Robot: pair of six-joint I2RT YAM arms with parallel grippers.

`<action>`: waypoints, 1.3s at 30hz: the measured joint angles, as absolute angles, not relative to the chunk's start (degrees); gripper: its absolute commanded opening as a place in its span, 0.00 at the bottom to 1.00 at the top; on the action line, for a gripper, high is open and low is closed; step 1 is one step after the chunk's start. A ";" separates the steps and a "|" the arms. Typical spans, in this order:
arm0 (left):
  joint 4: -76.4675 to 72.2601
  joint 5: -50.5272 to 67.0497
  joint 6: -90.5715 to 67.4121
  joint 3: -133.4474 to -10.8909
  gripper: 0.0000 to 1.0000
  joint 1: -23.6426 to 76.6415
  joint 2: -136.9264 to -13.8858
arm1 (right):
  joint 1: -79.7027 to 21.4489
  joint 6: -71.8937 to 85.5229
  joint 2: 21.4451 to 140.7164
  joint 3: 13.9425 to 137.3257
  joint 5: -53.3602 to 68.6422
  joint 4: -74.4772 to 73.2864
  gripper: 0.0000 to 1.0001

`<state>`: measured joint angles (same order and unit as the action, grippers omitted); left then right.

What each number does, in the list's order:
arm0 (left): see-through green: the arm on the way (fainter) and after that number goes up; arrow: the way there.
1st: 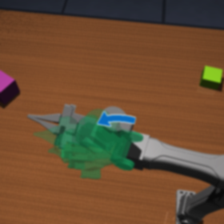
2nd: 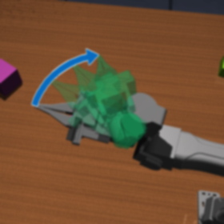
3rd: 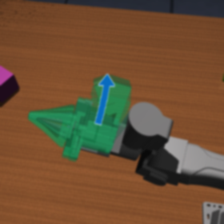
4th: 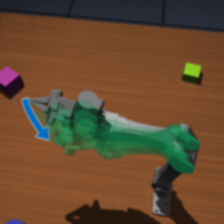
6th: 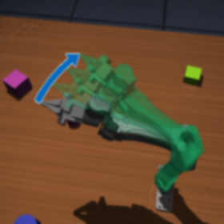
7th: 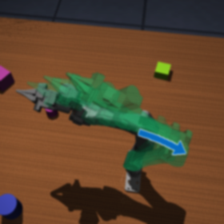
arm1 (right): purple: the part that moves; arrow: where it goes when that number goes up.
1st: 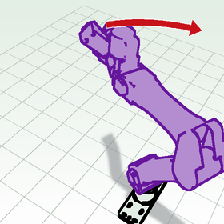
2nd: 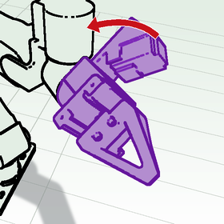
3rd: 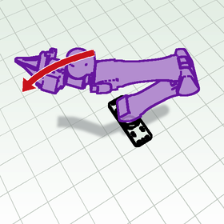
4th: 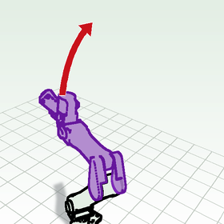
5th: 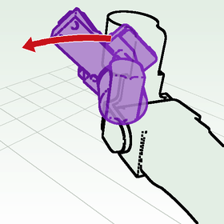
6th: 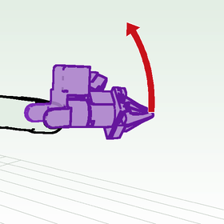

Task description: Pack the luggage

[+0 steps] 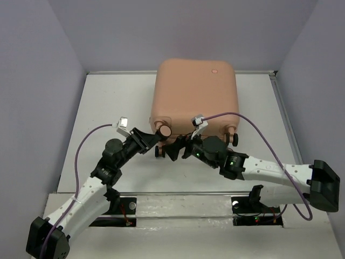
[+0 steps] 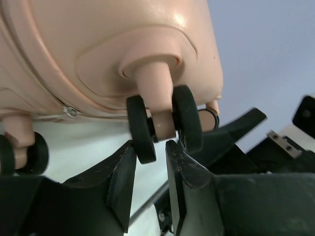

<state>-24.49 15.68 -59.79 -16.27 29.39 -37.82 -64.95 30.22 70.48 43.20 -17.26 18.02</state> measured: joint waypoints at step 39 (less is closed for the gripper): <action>-30.33 14.63 -58.78 -13.85 0.47 26.94 -40.21 | -60.27 42.26 83.50 52.99 -21.82 20.43 0.07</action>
